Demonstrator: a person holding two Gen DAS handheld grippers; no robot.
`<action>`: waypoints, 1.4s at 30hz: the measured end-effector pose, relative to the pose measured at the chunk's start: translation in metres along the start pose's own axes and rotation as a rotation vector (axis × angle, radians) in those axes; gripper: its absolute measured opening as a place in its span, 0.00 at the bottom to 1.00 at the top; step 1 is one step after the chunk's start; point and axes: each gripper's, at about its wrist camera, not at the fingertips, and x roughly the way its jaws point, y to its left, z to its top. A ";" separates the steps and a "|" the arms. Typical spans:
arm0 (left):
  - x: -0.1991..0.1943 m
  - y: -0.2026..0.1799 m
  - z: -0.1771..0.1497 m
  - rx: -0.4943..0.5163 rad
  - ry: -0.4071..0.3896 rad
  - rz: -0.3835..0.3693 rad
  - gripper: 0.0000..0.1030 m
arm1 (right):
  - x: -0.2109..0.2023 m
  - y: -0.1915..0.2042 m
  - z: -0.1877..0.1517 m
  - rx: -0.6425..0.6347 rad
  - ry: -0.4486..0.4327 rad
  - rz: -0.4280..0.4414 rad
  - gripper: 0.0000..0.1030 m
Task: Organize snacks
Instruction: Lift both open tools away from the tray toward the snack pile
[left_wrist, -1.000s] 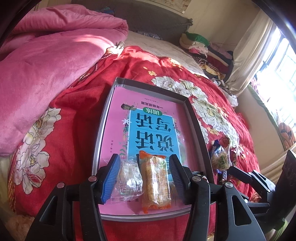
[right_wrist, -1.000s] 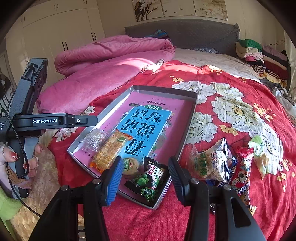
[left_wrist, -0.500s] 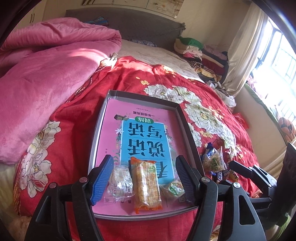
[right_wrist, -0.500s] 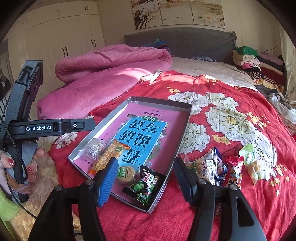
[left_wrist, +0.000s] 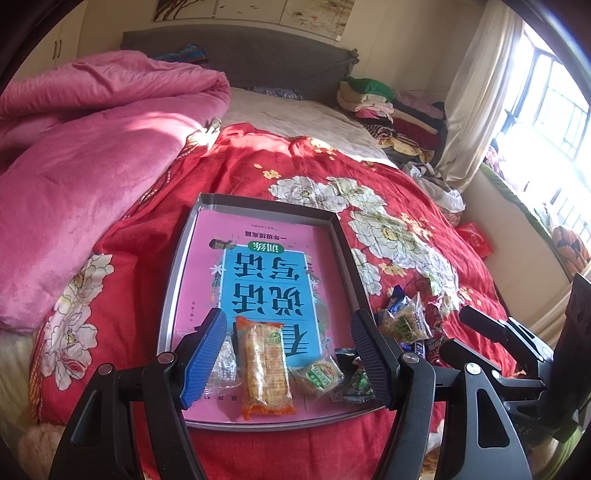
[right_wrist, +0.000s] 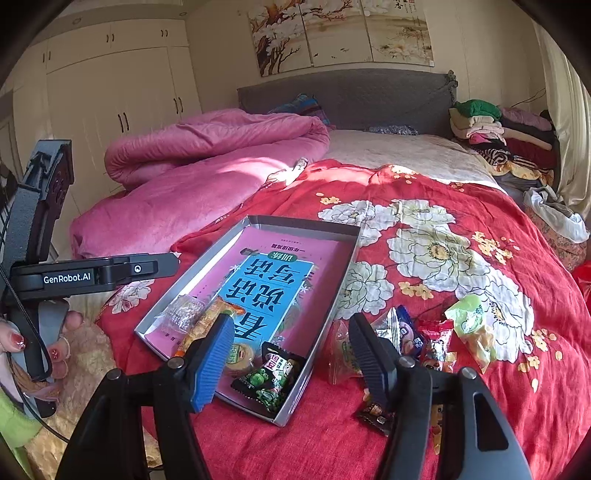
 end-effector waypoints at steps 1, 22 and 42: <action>-0.001 -0.003 0.000 0.004 0.000 -0.003 0.70 | -0.002 -0.001 0.001 0.001 -0.005 0.000 0.64; -0.006 -0.076 -0.007 0.127 0.010 -0.042 0.70 | -0.050 -0.037 0.005 0.029 -0.099 -0.055 0.68; -0.002 -0.104 -0.011 0.163 0.035 -0.037 0.75 | -0.073 -0.059 0.006 0.055 -0.154 -0.091 0.73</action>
